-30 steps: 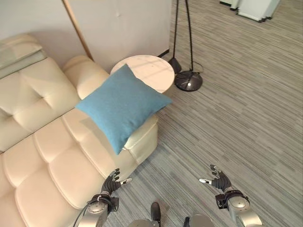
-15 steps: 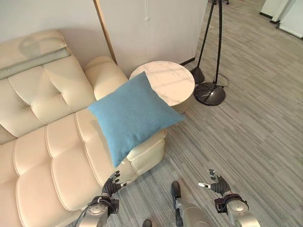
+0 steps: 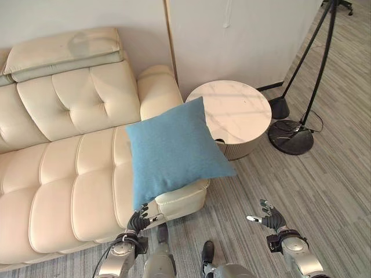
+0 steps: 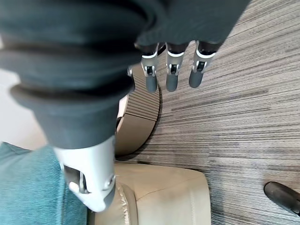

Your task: Pick up all the scattered cushions and arrange them neatly on the sofa.

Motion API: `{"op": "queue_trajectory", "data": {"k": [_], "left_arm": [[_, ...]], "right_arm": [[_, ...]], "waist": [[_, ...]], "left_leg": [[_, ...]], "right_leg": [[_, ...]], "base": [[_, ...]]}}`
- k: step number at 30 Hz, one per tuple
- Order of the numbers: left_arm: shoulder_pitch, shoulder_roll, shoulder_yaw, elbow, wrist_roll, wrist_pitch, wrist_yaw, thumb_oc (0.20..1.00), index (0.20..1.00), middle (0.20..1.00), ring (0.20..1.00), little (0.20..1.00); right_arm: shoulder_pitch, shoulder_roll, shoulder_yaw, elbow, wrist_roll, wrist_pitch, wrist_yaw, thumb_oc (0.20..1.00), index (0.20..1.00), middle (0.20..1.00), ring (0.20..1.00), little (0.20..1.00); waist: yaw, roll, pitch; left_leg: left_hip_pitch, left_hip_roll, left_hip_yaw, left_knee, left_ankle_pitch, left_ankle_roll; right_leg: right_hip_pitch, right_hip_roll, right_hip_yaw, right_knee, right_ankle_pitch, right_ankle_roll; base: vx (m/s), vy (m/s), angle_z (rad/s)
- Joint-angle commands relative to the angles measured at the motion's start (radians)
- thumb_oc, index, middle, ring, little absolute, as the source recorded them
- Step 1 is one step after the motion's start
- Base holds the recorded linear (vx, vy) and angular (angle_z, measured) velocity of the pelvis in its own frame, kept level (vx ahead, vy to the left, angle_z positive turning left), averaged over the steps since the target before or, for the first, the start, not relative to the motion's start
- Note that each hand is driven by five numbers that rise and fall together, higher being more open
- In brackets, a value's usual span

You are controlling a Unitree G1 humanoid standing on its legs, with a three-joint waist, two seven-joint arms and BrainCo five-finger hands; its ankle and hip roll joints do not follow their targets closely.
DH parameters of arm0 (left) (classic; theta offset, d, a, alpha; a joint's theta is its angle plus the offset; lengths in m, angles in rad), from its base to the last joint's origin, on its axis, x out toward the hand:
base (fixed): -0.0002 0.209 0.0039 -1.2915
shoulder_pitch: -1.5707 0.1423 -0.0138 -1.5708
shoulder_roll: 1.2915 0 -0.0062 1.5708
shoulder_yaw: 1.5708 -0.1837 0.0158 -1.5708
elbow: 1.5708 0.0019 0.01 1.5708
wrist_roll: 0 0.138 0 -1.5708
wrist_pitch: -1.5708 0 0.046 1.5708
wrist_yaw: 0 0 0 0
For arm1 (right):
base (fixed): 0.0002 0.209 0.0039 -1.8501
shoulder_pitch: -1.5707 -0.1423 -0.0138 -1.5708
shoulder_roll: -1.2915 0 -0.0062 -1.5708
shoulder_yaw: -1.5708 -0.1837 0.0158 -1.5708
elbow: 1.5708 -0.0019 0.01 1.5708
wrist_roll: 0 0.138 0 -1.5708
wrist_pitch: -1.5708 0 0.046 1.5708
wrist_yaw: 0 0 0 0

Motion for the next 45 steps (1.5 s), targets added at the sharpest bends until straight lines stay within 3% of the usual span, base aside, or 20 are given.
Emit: {"op": "queue_trajectory", "data": {"k": [1, 4, 5, 7, 9, 11, 12, 16, 22, 24, 26, 33, 38, 45], "left_arm": [[0.007, 0.045, 0.025, -0.038, 0.005, -0.04, 0.011, 1.0, 1.0, 1.0, 1.0, 1.0], [0.006, 0.055, 0.031, -0.029, 0.012, -0.033, 0.009, 1.0, 1.0, 1.0, 1.0, 1.0], [0.004, 0.063, 0.034, -0.027, 0.021, -0.028, 0.008, 1.0, 1.0, 1.0, 1.0, 1.0], [-0.001, 0.071, 0.031, -0.023, 0.027, -0.032, 0.011, 1.0, 1.0, 1.0, 1.0, 1.0], [-0.003, 0.07, 0.029, -0.021, 0.028, -0.035, 0.009, 1.0, 1.0, 1.0, 1.0, 1.0], [-0.008, 0.069, 0.03, -0.025, 0.022, -0.039, 0.008, 1.0, 1.0, 1.0, 1.0, 1.0], [-0.009, 0.069, 0.032, -0.028, 0.012, -0.045, 0.006, 1.0, 1.0, 1.0, 1.0, 1.0], [-0.007, 0.072, 0.044, -0.022, 0.003, -0.051, 0.018, 1.0, 1.0, 1.0, 1.0, 1.0], [0.001, 0.048, 0.089, 0.027, -0.058, -0.048, 0.035, 1.0, 1.0, 1.0, 1.0, 1.0], [-0.042, 0.046, 0.119, 0.115, -0.095, -0.044, 0.048, 1.0, 1.0, 1.0, 1.0, 1.0], [-0.058, 0.048, 0.125, 0.135, -0.102, -0.048, 0.053, 1.0, 1.0, 1.0, 1.0, 1.0], [-0.168, 0.1, 0.1, 0.226, -0.109, -0.068, 0.074, 1.0, 1.0, 1.0, 1.0, 1.0], [-0.265, 0.118, 0.037, 0.248, -0.112, -0.071, 0.085, 1.0, 1.0, 1.0, 1.0, 1.0], [-0.331, 0.042, -0.054, 0.298, -0.112, -0.063, 0.085, 1.0, 1.0, 1.0, 1.0, 1.0]], "right_arm": [[0.026, -0.015, -0.014, -0.053, -0.001, -0.024, -0.008, 1.0, 1.0, 1.0, 1.0, 1.0], [0.028, 0.009, -0.007, -0.037, -0.008, -0.017, 0.001, 1.0, 1.0, 1.0, 1.0, 1.0], [0.031, 0.02, -0.008, -0.037, -0.015, -0.009, 0.006, 1.0, 1.0, 1.0, 1.0, 1.0], [0.039, 0.034, -0.009, -0.036, -0.011, -0.009, 0.004, 1.0, 1.0, 1.0, 1.0, 1.0], [0.042, 0.041, -0.01, -0.038, -0.009, -0.01, 0.005, 1.0, 1.0, 1.0, 1.0, 1.0], [0.042, 0.047, -0.013, -0.03, -0.002, -0.008, 0.006, 1.0, 1.0, 1.0, 1.0, 1.0], [0.042, 0.048, -0.015, -0.024, 0.003, -0.008, 0.004, 1.0, 1.0, 1.0, 1.0, 1.0], [0.038, 0.037, -0.025, 0.002, -0.002, -0.01, -0.019, 1.0, 1.0, 1.0, 1.0, 1.0], [0.04, -0.004, -0.066, 0.002, -0.039, -0.001, -0.047, 1.0, 1.0, 1.0, 1.0, 1.0], [0.022, -0.078, -0.093, -0.033, -0.068, 0.011, -0.047, 1.0, 1.0, 1.0, 1.0, 1.0], [0.015, -0.097, -0.094, -0.044, -0.074, 0.012, -0.047, 1.0, 1.0, 1.0, 1.0, 1.0], [-0.094, -0.185, -0.025, -0.044, -0.079, 0.01, -0.033, 1.0, 1.0, 1.0, 1.0, 1.0], [-0.209, -0.158, 0.077, 0.045, -0.071, 0.022, -0.037, 1.0, 1.0, 1.0, 1.0, 1.0], [-0.276, -0.004, 0.148, 0.1, 0.073, 0.003, -0.05, 1.0, 1.0, 1.0, 1.0, 1.0]], "waist": [[-0.007, 0.009, -0.039], [0.003, -0.006, -0.047], [-0.001, -0.005, -0.038], [-0.016, 0.001, -0.027], [-0.022, 0.008, -0.026], [-0.034, 0.019, -0.021], [-0.044, 0.019, -0.016], [-0.053, 0.004, -0.006], [-0.041, -0.023, -0.04], [-0.04, -0.035, -0.052], [-0.042, -0.036, -0.054], [-0.034, -0.047, -0.063], [-0.025, -0.049, -0.047], [-0.025, -0.043, -0.015]], "left_leg": [[0.005, -0.018, -0.033, 0.062, -0.002, 0.006], [0.033, -0.062, -0.036, 0.071, -0.05, 0.047], [0.061, -0.084, -0.036, 0.059, -0.071, 0.072], [0.079, -0.098, -0.045, 0.044, -0.081, 0.086], [0.089, -0.098, -0.052, 0.034, -0.085, 0.087], [0.105, -0.099, -0.066, 0.023, -0.085, 0.083], [0.114, -0.104, -0.081, 0.017, -0.086, 0.078], [0.125, -0.115, -0.106, 0.016, -0.093, 0.072], [0.152, -0.1, -0.117, -0.02, -0.081, 0.055], [0.166, -0.089, -0.129, -0.037, -0.075, 0.043], [0.168, -0.087, -0.13, -0.04, -0.075, 0.04], [0.177, -0.076, -0.132, -0.047, -0.079, 0.027], [0.153, -0.073, -0.14, -0.047, -0.075, 0.024], [0.082, -0.068, -0.142, -0.038, -0.064, 0.029]], "right_leg": [[0.069, -0.154, 0.07, 0.121, -0.198, 0.15], [0.042, -0.19, 0.088, 0.227, -0.195, 0.175], [-0.018, -0.209, 0.106, 0.35, -0.165, 0.189], [-0.081, -0.207, 0.154, 0.452, -0.125, 0.203], [-0.11, -0.194, 0.185, 0.465, -0.122, 0.196], [-0.135, -0.178, 0.211, 0.41, -0.134, 0.189], [-0.15, -0.17, 0.235, 0.318, -0.124, 0.191], [-0.147, -0.169, 0.264, 0.153, -0.078, 0.216], [-0.086, -0.164, 0.242, 0.083, -0.065, 0.199], [-0.054, -0.161, 0.216, 0.057, -0.068, 0.193], [-0.047, -0.161, 0.209, 0.051, -0.069, 0.193], [-0.029, -0.159, 0.197, 0.03, -0.071, 0.192], [-0.053, -0.158, 0.195, 0.029, -0.067, 0.189], [-0.139, -0.153, 0.213, 0.047, -0.057, 0.184]], "base": [[0.28, 0.321, 0.16], [0.2, 0.298, 0.0], [0.09, 0.265, -0.03], [0.04, 0.173, 0.13], [0.05, 0.063, 0.39], [0.12, 0.016, 0.4], [0.14, -0.053, 0.18], [0.08, -0.065, 0.25], [0.09, -0.12, 0.23], [0.1, -0.158, 0.17], [0.06, -0.088, 0.04], [0.04, -0.045, 0.01], [-0.02, -0.017, 0.03], [-0.07, 0.011, 0.04]]}}
